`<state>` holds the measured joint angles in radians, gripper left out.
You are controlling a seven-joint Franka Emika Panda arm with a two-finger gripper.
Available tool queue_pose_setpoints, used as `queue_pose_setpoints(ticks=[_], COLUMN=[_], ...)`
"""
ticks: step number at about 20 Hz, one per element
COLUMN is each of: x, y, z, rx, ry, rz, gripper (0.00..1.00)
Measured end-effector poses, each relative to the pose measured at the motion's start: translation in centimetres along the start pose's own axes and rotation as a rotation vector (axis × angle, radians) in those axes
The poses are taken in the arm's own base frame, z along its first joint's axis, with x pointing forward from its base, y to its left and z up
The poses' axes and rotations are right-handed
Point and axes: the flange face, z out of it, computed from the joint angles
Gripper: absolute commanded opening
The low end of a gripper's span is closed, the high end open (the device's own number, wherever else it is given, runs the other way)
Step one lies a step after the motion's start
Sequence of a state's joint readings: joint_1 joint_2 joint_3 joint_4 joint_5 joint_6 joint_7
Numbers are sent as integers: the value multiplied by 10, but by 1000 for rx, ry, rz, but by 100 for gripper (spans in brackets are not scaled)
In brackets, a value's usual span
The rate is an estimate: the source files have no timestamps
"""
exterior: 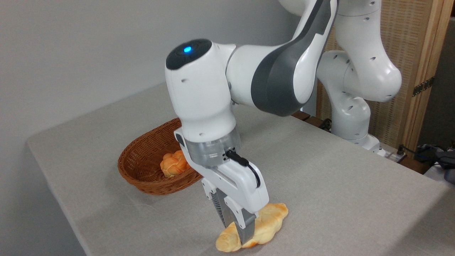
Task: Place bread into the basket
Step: 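Lift the braided loaf and carry it over the woven basket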
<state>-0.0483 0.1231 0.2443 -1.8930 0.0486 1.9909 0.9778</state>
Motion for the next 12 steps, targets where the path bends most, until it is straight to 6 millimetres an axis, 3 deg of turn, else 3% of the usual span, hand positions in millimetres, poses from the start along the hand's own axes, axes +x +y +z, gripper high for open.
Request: queue_pose_setpoints(ticks=[6,12], x=[2,11], y=[3,28], z=[-21,-71], rx=[-27,-155], ry=[24,99], rz=[-11,-59], gripper=[46,47])
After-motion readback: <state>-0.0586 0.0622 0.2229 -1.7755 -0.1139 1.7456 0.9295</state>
